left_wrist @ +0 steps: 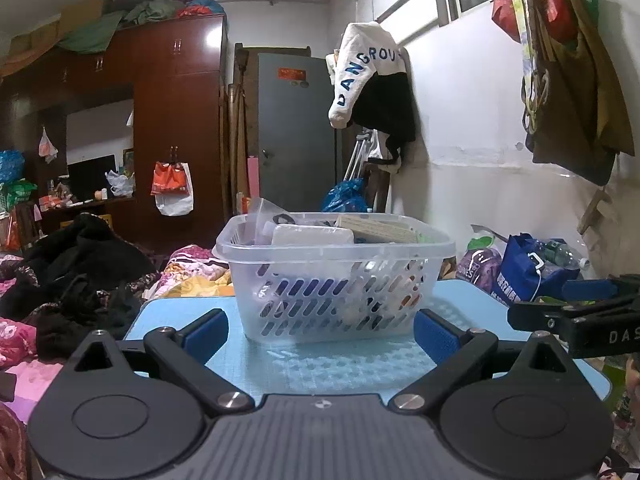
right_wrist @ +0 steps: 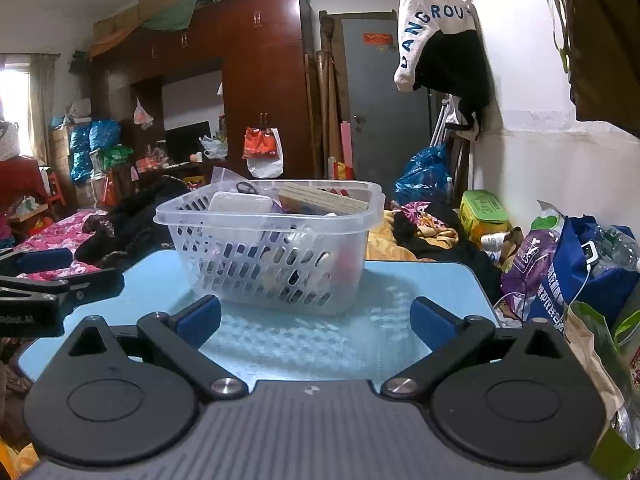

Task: Organize objects

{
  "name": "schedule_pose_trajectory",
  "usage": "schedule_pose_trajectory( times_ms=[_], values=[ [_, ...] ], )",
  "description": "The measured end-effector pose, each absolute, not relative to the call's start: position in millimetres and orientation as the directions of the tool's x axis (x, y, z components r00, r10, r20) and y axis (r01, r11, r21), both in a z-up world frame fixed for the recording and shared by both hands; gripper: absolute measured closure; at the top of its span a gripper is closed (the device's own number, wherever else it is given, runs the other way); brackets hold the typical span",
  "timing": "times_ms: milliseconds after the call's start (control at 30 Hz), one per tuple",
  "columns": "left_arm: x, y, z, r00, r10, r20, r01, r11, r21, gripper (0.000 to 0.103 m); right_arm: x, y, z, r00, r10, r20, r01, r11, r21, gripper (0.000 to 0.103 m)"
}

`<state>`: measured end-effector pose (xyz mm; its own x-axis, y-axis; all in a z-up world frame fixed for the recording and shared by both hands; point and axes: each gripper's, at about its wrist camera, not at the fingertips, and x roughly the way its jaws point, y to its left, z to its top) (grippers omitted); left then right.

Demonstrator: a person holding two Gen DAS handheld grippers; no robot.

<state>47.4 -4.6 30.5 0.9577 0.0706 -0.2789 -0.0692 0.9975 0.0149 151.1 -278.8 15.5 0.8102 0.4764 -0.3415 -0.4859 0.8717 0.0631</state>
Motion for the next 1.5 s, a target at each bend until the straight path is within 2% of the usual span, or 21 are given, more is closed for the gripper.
schedule_pose_trajectory(
  times_ms=[400,1500],
  values=[
    [46.1,-7.3,29.4,0.959,0.079,-0.271,-0.076,0.997,0.023,0.003,151.0,-286.0,14.5,0.816,0.468,-0.338,-0.465,0.880,0.097,0.000],
    [45.4,-6.6,28.5,0.961,0.074,-0.266,-0.072,0.997,0.016,0.003,141.0,-281.0,16.3,0.823,0.465,-0.328,-0.475,0.878,0.053,0.000]
  ],
)
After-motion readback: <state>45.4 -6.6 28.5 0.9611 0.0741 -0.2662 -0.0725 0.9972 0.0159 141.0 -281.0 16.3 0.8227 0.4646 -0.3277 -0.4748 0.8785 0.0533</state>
